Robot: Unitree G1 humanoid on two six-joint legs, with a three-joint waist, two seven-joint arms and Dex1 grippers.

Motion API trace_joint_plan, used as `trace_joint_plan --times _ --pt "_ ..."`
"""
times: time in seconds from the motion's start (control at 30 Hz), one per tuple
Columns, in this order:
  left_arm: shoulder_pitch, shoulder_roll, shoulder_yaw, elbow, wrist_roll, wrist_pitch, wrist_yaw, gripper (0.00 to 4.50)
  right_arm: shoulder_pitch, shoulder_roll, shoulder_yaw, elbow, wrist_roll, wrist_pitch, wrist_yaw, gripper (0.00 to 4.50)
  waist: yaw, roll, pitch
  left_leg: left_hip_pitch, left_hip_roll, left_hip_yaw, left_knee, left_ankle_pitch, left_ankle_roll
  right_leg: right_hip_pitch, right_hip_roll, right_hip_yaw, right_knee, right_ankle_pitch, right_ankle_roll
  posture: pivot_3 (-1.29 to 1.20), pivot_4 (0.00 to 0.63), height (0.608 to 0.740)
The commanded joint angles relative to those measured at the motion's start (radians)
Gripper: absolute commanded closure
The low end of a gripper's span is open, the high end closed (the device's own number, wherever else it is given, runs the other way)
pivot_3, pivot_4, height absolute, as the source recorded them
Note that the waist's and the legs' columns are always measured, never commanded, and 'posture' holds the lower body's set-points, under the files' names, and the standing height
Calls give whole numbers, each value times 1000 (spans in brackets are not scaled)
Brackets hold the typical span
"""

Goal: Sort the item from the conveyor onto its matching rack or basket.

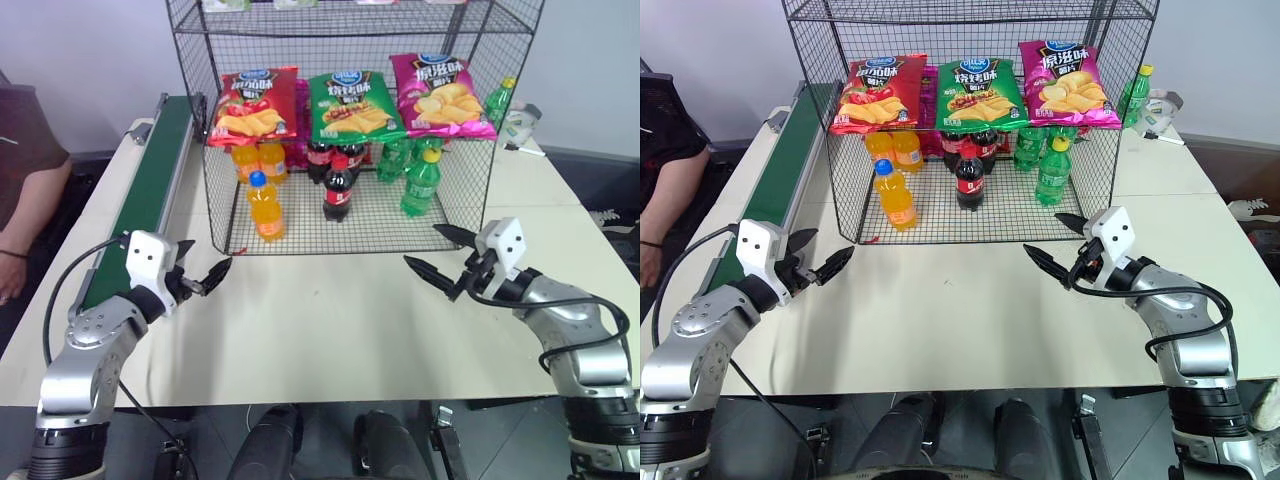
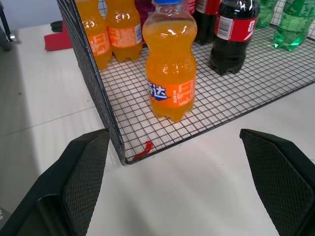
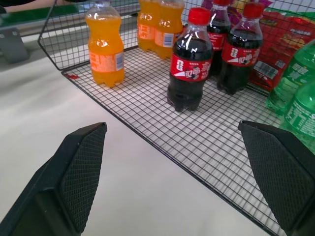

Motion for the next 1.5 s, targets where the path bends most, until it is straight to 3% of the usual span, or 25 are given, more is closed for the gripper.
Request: trace_joint_plan --times 0.03,1.2,1.5 --pt "-2 21 12 -10 15 -32 -14 98 -4 1 -18 18 -3 -45 11 0 0 0 0 0 0 0 0 0 0 0 0 0 0 0 0 0 150 740" --pt "-1 31 29 -1 6 13 7 98 -6 1 5 28 -4 -86 15 0 0 0 0 0 0 0 0 0 0 0 0 0 0 0 0 0 150 740" --pt "32 21 107 -34 -75 47 -1 98 -27 7 20 22 -1 -83 26 0 0 0 0 0 0 0 0 0 0 0 0 0 0 0 0 0 150 740"
